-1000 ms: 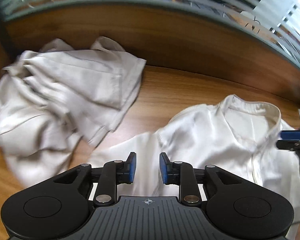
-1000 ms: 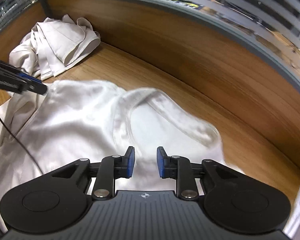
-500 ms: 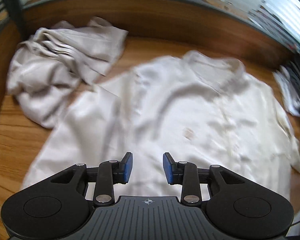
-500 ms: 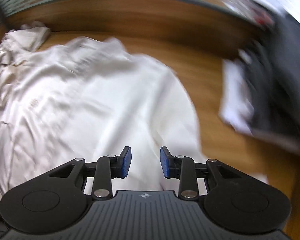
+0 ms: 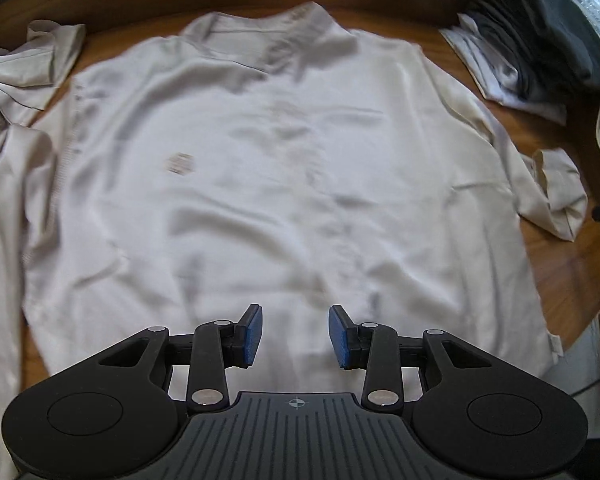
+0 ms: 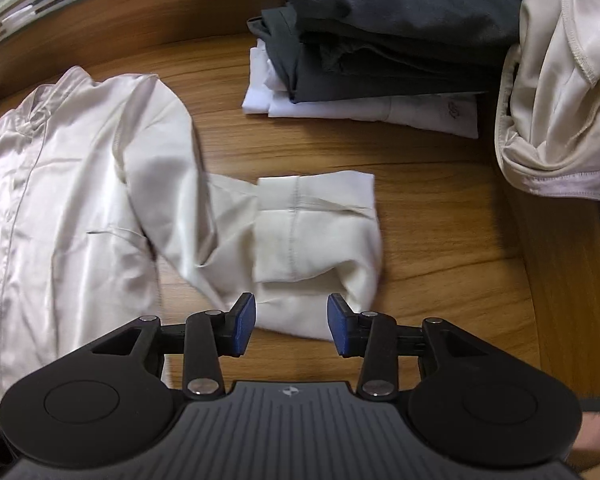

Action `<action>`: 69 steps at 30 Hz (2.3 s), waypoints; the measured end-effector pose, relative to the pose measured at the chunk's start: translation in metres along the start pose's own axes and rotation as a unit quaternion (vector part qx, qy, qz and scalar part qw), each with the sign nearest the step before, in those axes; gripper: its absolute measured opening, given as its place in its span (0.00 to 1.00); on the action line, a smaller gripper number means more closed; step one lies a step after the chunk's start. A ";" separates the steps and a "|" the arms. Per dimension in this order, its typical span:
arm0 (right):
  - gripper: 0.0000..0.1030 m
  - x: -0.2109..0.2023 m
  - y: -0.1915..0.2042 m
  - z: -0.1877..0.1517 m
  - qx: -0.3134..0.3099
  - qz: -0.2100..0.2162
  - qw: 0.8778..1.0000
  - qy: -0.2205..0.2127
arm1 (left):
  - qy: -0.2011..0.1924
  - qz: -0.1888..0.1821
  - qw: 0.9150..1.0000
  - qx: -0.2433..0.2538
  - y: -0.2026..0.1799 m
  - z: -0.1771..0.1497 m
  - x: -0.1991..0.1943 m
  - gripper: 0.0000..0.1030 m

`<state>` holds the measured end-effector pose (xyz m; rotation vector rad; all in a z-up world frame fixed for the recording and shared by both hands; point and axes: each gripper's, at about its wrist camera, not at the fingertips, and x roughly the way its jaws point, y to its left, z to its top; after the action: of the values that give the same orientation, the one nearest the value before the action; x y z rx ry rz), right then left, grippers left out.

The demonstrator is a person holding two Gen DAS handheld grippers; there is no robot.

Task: Fold clothes
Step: 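Open the left tool and move the right tool to the shirt cuff, then pinch the sleeve cuff with the right tool and straighten the sleeve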

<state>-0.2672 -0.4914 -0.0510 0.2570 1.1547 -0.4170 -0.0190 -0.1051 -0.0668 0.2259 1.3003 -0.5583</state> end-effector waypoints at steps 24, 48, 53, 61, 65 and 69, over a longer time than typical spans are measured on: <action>0.07 0.070 -0.038 0.040 -0.212 0.009 0.977 0.005 | -0.007 0.029 0.999 -0.023 -0.116 -0.001 0.018 0.45; 0.24 -0.051 -0.133 -0.124 0.000 -0.039 0.999 0.030 | -0.023 -0.024 0.993 0.115 -0.223 0.063 0.058 0.45; 0.31 -0.050 -0.116 -0.118 -0.020 0.003 1.000 -0.008 | -0.031 -0.020 0.992 0.124 -0.233 0.068 0.060 0.45; 0.35 0.000 -0.070 -0.099 -0.125 0.039 0.991 -0.021 | -0.020 -0.003 0.991 0.132 -0.224 0.045 0.063 0.45; 0.39 0.024 -0.063 -0.085 -0.157 0.047 0.986 -0.011 | -0.014 0.001 0.991 0.134 -0.217 0.025 0.063 0.45; 0.39 0.044 -0.060 -0.079 -0.184 0.057 0.981 0.016 | -0.003 0.001 0.991 0.135 -0.211 0.004 0.068 0.45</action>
<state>-0.3437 -0.5213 -0.1214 0.0055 1.2179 -0.0935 -0.1125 -0.3033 -0.0988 0.4477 1.2172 -0.7331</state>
